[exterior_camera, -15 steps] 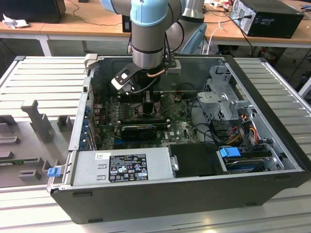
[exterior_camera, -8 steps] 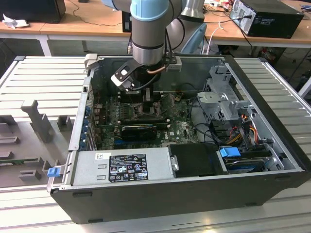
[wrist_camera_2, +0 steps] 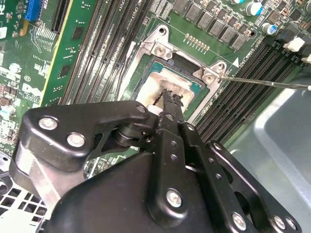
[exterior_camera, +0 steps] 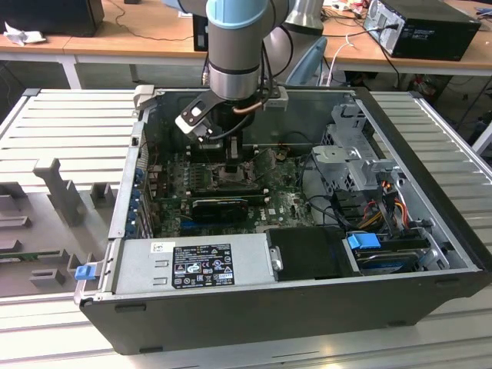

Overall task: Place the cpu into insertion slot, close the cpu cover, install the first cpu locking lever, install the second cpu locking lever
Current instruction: 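Close the cpu cover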

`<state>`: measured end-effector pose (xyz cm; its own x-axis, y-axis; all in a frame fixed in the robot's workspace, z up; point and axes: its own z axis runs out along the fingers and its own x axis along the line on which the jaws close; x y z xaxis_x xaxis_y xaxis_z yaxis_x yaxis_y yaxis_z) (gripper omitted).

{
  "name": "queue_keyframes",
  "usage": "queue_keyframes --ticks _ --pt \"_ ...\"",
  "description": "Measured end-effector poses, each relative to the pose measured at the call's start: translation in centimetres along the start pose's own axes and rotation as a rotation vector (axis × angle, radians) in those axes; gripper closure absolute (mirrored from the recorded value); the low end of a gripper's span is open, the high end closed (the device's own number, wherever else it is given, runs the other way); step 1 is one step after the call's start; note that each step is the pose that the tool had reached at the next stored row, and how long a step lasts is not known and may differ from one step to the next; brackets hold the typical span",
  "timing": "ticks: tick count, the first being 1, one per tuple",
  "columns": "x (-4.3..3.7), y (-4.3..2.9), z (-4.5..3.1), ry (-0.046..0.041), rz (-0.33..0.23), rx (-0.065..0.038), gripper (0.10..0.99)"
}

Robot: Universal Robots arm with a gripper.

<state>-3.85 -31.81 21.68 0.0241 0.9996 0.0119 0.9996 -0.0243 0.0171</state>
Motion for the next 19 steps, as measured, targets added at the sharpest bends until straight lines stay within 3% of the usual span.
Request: queue_keyframes --ticks 1,6,12,19 --pt "0.00 0.01 0.00 0.0000 0.000 0.000 0.980" --pt "-0.02 1.45 0.01 -0.0002 0.000 0.003 0.980" --pt "-0.02 1.47 -0.18 -0.0002 0.000 0.003 0.980" --pt "-0.01 1.49 -1.43 -0.0001 0.000 0.003 0.980"
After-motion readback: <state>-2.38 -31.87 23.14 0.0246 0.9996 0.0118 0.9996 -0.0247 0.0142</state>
